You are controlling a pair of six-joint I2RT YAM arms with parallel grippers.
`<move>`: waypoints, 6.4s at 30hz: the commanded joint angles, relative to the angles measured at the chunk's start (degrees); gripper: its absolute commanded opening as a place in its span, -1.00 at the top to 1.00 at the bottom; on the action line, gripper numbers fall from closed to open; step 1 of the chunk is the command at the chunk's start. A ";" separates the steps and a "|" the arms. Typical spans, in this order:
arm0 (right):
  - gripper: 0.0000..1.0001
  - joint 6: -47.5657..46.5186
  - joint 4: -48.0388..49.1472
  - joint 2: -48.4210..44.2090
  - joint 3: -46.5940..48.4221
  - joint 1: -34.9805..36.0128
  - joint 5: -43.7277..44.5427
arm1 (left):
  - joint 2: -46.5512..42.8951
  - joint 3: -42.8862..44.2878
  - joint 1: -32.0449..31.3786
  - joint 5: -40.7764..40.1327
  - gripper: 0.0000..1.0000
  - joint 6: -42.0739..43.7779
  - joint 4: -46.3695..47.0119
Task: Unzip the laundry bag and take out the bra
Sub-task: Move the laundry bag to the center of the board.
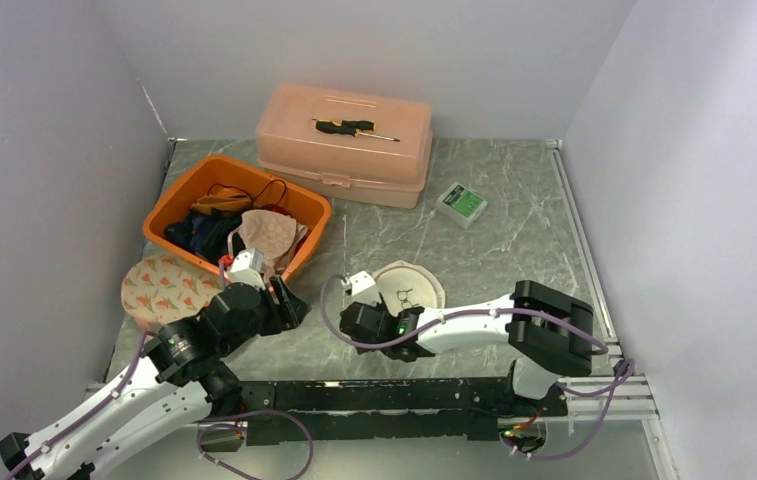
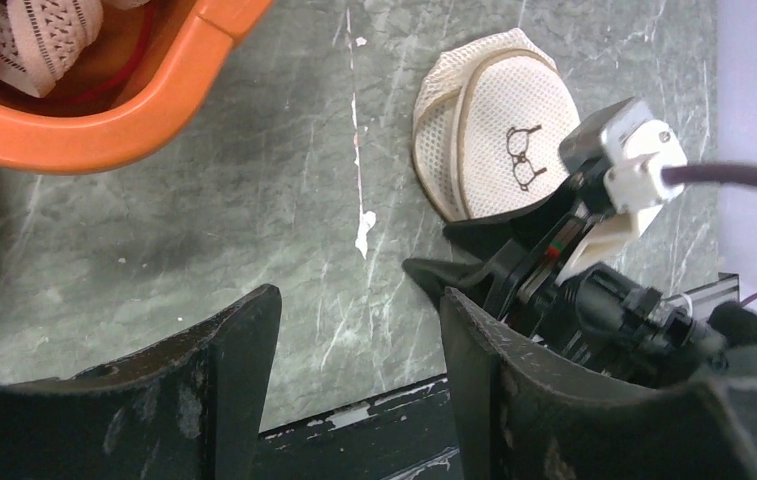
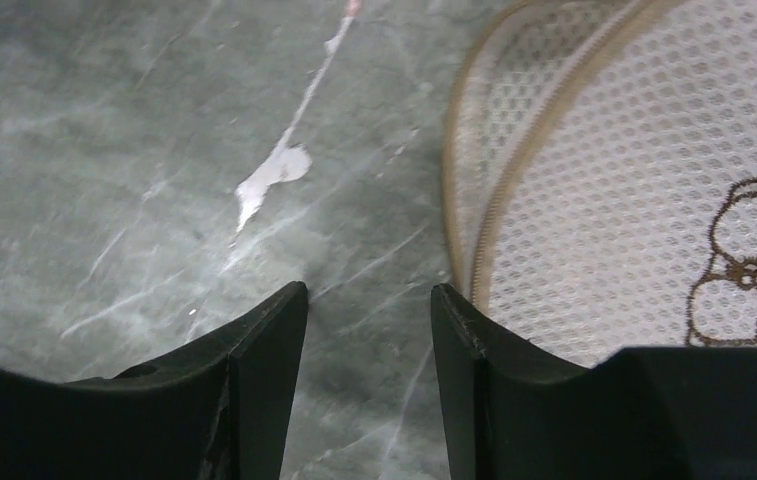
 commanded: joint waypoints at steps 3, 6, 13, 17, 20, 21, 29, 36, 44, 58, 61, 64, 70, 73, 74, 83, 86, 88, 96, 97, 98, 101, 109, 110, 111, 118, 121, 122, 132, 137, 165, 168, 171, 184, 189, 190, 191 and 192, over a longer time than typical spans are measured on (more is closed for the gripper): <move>-0.08 4.55 1.89 -3.50 -5.25 -6.73 1.48 | 0.83 1.98 -0.07 -2.35 -0.29 -1.01 -0.58; -0.08 4.59 2.87 -5.41 -8.35 -11.23 0.89 | 2.36 2.27 -0.07 -2.12 -0.29 -0.73 0.35; -0.09 3.44 5.02 -9.75 -13.27 -23.29 0.07 | 6.08 2.40 -0.07 -0.95 -0.29 -0.36 2.67; -0.13 2.79 6.27 -11.39 -14.09 -29.83 0.29 | 7.58 2.44 -0.06 -0.78 -0.29 -0.12 3.55; -0.15 2.45 6.47 -11.78 -13.68 -34.31 0.49 | 8.59 2.93 -0.06 -0.90 -0.29 0.12 3.57; -0.16 2.47 6.43 -11.91 -13.38 -35.98 0.37 | 8.92 3.13 -0.03 -1.08 -0.29 0.28 3.43; -0.18 2.33 7.46 -11.10 -11.52 -47.54 0.19 | 9.32 3.20 -0.07 -2.79 -0.30 -0.03 2.39; -0.21 -0.08 8.98 -9.03 -9.10 -49.54 -1.93 | 9.49 3.18 -0.06 -3.40 -0.30 0.15 2.38; -0.26 -2.45 10.44 -20.17 -11.77 -36.41 -3.60 | 9.86 3.34 -0.04 -4.06 -0.31 1.14 3.94; 0.12 -0.32 15.33 -25.90 -14.79 -55.52 -5.73 | 17.79 1.69 -0.05 -1.30 -0.31 0.34 11.83; 0.22 0.77 17.67 -21.32 -14.78 -56.28 -7.81 | 18.97 2.80 -0.06 -1.31 -0.31 0.51 10.83; 0.26 1.26 19.34 -17.20 -15.06 -56.77 -9.53 | 18.85 3.23 -0.02 -1.32 -0.31 0.67 10.66; 0.28 2.41 21.85 -13.01 -15.86 -56.83 -12.18 | 18.23 2.34 -0.06 -1.23 -0.31 0.61 11.64; 0.26 1.77 21.55 -13.68 -15.96 -56.76 -13.74 | 18.80 2.16 -0.06 -1.02 -0.31 0.47 11.73; 0.24 1.58 20.84 -14.59 -15.92 -56.80 -14.06 | 18.90 2.04 -0.05 -0.93 -0.31 0.39 11.74; -0.05 1.39 15.25 -29.15 -16.80 -59.00 -8.73 | 18.69 1.33 -0.01 -1.36 -0.31 0.58 11.58; 0.07 5.36 19.11 -28.77 -18.45 -63.77 -11.08 | 18.72 1.66 0.01 -2.02 -0.30 -0.11 10.08; 0.17 6.94 22.15 -25.86 -18.55 -66.28 -13.57 | 18.69 1.99 -0.06 -2.41 -0.29 -0.63 8.97; 0.36 8.30 27.31 -13.37 -16.35 -67.51 -18.60 | 16.98 2.84 -0.05 -2.74 -0.30 -1.23 7.49; 0.36 8.46 27.63 -12.34 -16.56 -67.48 -18.97 | 16.77 2.80 -0.07 -2.80 -0.30 -1.21 7.50; 0.37 8.72 27.68 -11.46 -16.88 -67.45 -19.04 | 16.64 2.63 -0.07 -2.79 -0.30 -1.23 7.58; 0.37 8.82 27.30 -8.98 -17.55 -67.55 -18.78 | 16.61 2.35 -0.05 -2.82 -0.30 -1.24 7.85; 0.28 9.23 25.43 -7.14 -17.24 -67.56 -18.18 | 17.23 2.09 0.01 -2.54 -0.30 -1.50 7.62; 0.22 9.17 25.40 -8.46 -17.52 -67.55 -18.24 | 17.12 2.19 -0.06 -2.71 -0.30 -1.50 7.28; 0.14 8.99 24.95 -10.34 -17.66 -67.44 -18.33 | 16.75 2.27 -0.07 -3.01 -0.30 -1.48 7.00; -0.33 4.93 15.53 -31.03 -15.26 -64.44 -15.19 | 15.79 4.08 -0.06 -6.12 -0.30 0.89 5.17; -0.36 1.17 14.05 -39.21 -14.75 -59.31 -15.18 | 17.69 6.76 -0.01 -9.65 -0.30 2.70 2.01; -0.36 -0.06 14.57 -41.28 -15.45 -57.11 -15.98 | 18.53 7.78 -0.06 -10.82 -0.30 2.80 0.59; -0.31 1.43 28.39 -42.04 -28.63 -43.16 -34.99 | 20.34 19.91 2.14 -24.38 -0.50 -3.31 -17.08; -0.29 1.78 32.52 -38.80 -30.93 -40.46 -36.97 | 26.43 29.65 31.34 -4.53 -0.57 10.82 -17.65; -0.27 -2.74 26.21 -48.73 -33.72 -38.18 -44.47 | 10.74 7.79 82.13 17.65 -0.86 -5.09 -17.82; -0.27 -2.03 27.72 -47.88 -33.75 -38.10 -45.85 | 11.72 10.45 82.19 13.51 -0.88 -4.50 -19.02; -0.27 -1.83 28.55 -46.80 -33.34 -37.97 -46.62 | 13.19 10.70 82.22 10.06 -0.88 -6.45 -19.20; -0.27 -1.92 28.36 -49.13 -34.58 -37.59 -48.29 | 23.84 9.49 91.08 12.42 -0.88 -1.17 -14.73; -0.28 2.12 37.12 -40.37 -33.89 -35.79 -50.98 | 15.53 11.04 90.92 25.78 -0.84 5.67 -11.62; -0.29 3.19 39.47 -38.86 -33.49 -34.68 -50.76 | 13.79 11.82 90.38 26.36 -0.88 6.43 -12.10; -0.29 4.07 41.21 -35.75 -32.77 -33.17 -50.01 | 13.42 13.52 88.15 25.40 -0.88 6.65 -13.48; -0.29 4.61 42.56 -33.56 -31.70 -31.39 -49.04 | 13.06 14.35 87.18 24.37 -0.88 6.47 -14.25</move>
